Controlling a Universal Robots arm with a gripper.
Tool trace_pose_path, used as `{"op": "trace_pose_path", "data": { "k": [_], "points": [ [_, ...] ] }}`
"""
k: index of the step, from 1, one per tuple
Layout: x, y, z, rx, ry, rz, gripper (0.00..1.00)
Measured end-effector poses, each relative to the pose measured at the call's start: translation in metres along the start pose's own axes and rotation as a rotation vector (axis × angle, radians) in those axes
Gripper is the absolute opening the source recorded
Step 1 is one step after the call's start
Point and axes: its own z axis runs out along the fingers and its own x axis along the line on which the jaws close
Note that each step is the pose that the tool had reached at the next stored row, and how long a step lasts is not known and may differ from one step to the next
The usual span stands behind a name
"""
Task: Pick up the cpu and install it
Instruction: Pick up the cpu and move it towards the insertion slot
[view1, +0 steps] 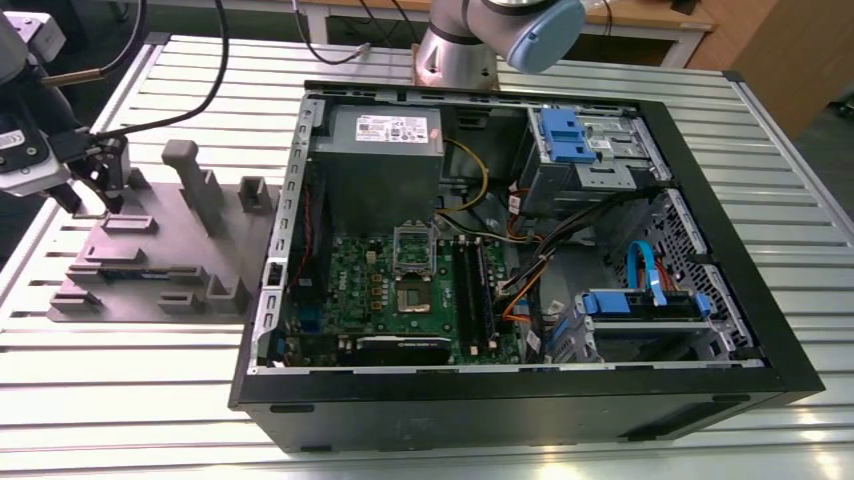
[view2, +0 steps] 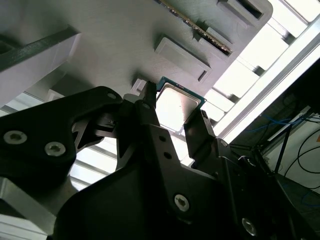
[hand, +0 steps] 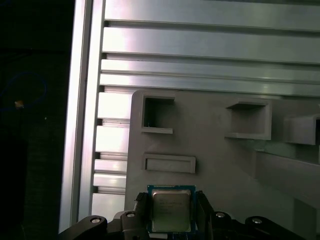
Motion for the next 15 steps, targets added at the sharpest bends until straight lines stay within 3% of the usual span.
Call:
{"op": "trace_pose_path", "data": {
  "k": [15],
  "points": [
    [0.0001, 0.0002, -0.0042, 0.0002, 0.0004, 0.0, 0.47]
  ]
}}
